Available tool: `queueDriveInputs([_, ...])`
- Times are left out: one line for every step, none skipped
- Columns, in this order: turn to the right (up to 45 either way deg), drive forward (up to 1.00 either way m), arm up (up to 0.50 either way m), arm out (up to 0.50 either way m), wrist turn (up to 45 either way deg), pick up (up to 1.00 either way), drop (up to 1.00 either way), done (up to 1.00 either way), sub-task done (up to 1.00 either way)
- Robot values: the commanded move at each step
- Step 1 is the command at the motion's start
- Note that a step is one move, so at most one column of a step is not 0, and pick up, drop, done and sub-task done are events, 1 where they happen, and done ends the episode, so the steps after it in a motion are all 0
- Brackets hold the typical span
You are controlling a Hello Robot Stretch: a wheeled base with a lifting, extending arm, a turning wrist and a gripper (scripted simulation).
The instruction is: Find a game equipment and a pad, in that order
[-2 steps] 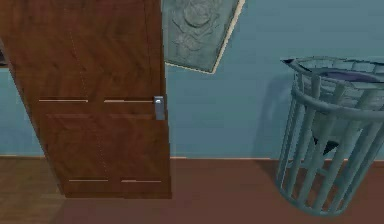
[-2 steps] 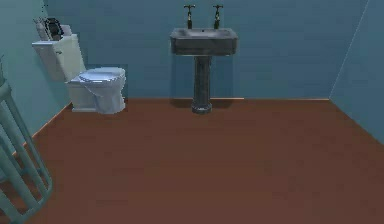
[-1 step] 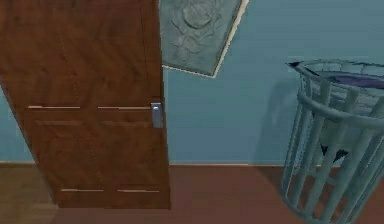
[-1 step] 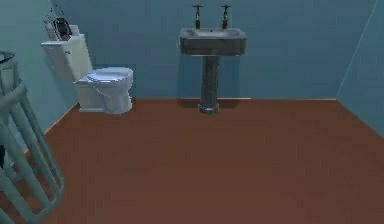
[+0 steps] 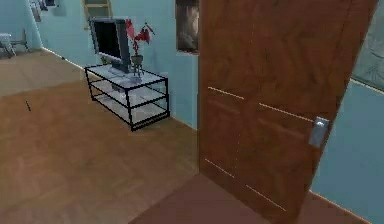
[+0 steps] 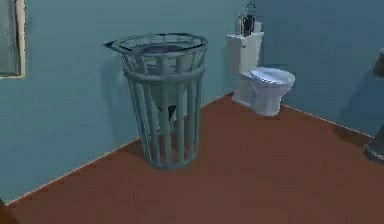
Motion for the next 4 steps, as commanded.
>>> queueDriveInputs([-42.0, 0.0, 0.0, 0.0, 0.0, 0.0, 0.0, 0.0, 0.0])
queueDriveInputs([0.0, 1.0, 0.0, 0.0, 0.0, 0.0, 0.0, 0.0, 0.0])
queueDriveInputs([0.0, 0.3, 0.0, 0.0, 0.0, 0.0, 0.0, 0.0, 0.0])
queueDriveInputs([-21.0, 0.0, 0.0, 0.0, 0.0, 0.0, 0.0, 0.0, 0.0])
